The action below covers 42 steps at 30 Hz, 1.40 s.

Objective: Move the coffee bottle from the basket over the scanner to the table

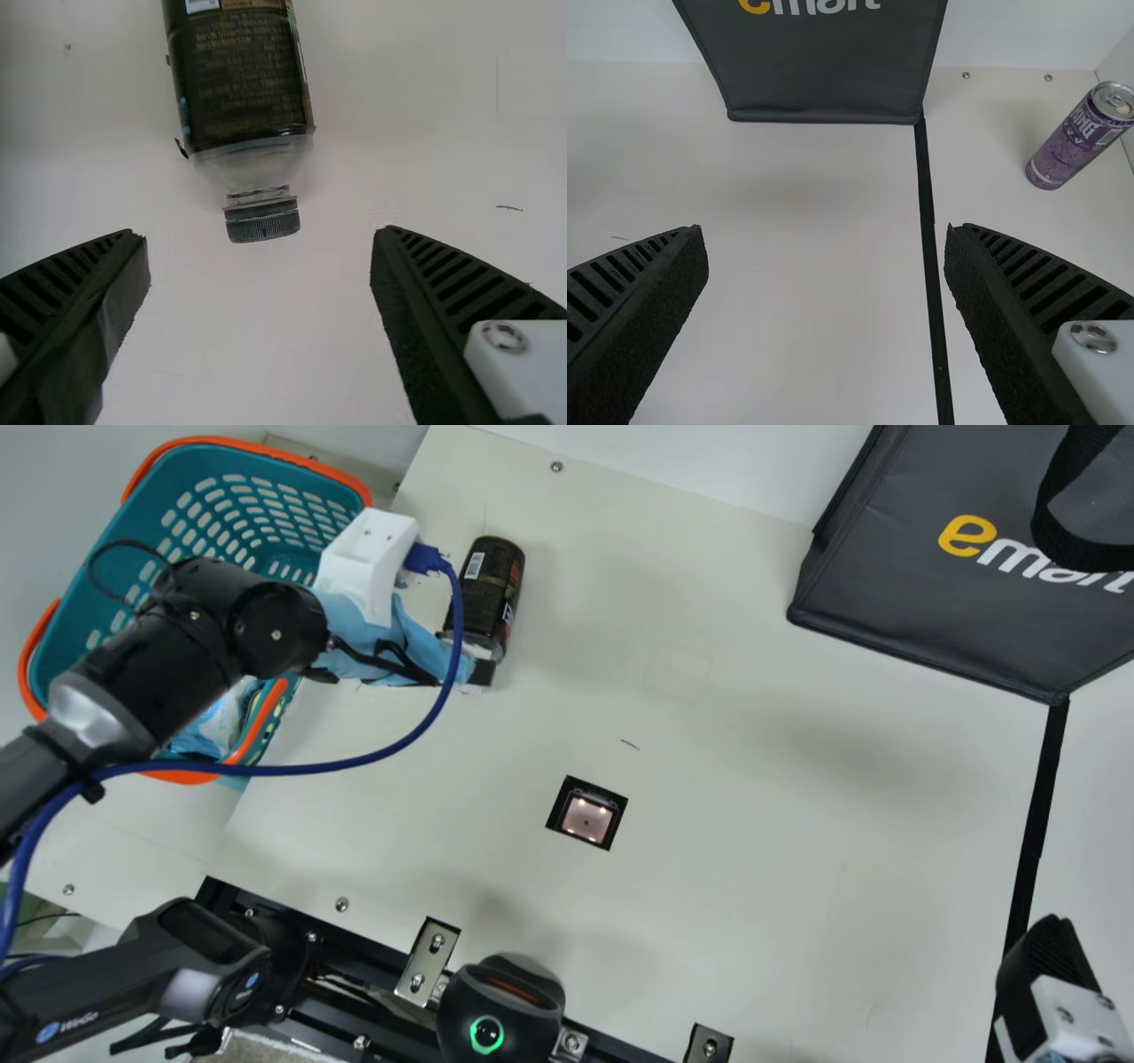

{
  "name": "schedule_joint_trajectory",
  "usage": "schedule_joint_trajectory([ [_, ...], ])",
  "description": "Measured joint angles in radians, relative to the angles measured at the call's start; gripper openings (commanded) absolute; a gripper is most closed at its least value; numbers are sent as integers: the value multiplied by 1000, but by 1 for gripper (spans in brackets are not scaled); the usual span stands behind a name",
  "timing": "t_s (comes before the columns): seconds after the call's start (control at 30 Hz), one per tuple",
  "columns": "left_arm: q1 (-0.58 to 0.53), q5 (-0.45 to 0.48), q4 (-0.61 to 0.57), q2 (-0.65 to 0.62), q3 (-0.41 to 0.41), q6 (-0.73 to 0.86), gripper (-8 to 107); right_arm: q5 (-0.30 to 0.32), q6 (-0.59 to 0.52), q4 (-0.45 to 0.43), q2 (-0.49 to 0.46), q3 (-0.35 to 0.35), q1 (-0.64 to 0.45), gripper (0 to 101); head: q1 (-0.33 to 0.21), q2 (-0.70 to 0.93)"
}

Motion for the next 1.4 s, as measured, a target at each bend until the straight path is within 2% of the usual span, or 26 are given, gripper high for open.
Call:
schedule_joint_trajectory([
  [0.4, -66, -147, 82, 36, 112, -148, 90, 0, 0, 0, 0, 0, 0, 95, 0, -2],
  [0.87, -119, -356, 244, 60, 229, -345, 90, -1, 0, 0, 0, 0, 0, 95, 0, 0],
  [1.4, -163, -453, 438, 87, 273, -556, 90, -1, 0, 0, 0, 0, 0, 95, 0, -2],
])
